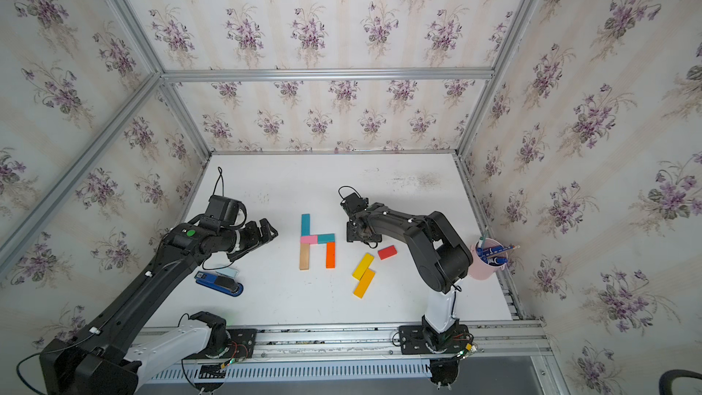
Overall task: Assemble the letter h with building blocks
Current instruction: Assemble the building block at the center of the board, then pick up the building block from the center of the board.
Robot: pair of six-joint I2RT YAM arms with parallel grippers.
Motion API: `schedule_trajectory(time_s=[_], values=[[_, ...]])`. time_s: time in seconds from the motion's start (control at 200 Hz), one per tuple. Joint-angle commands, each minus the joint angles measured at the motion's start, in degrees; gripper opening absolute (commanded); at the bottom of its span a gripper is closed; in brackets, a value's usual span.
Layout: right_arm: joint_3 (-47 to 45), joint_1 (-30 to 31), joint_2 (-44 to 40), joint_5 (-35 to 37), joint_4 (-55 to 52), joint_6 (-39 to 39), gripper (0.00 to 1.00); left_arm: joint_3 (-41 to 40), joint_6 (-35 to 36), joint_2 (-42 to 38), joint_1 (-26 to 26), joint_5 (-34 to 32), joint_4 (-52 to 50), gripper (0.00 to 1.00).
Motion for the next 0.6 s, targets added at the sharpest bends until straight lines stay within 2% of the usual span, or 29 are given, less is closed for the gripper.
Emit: schedule_trajectory(time_s=[0.0, 0.215, 0.285, 0.41, 0.44, 0.599], values=[[-0.31, 0.21, -3.87, 0.50, -0.96, 0.24, 0.82, 0.07, 0.39, -0.32, 0.05, -0.04, 0.16, 1.00], [-3.10, 0.18, -17.09, 3.78, -3.66, 0.81, 1.00, 1.09, 0.44, -0.91, 0.08, -0.27, -0.72, 1.00], [-5.88, -0.88, -19.79, 4.55, -5.26, 1.91, 1.00, 1.28, 0.39, -1.41, 0.06, -0.37, -0.76, 1.00], [-12.03, -5.42, -20.65, 1.70, -6.34, 4.83, 1.00, 1.43, 0.37, -1.73, 0.09, -0.18, -0.63, 1.00], [-13.90, -8.55, -21.35, 0.33, -5.15, 4.92, 1.00, 1.54, 0.32, -1.73, 0.13, -0.02, -0.57, 1.00], [-20.50, -16.57, -24.39, -10.40, 4.91, 2.50, 1.00, 1.89, 0.59, -1.82, 0.08, 0.23, -1.15, 1.00]])
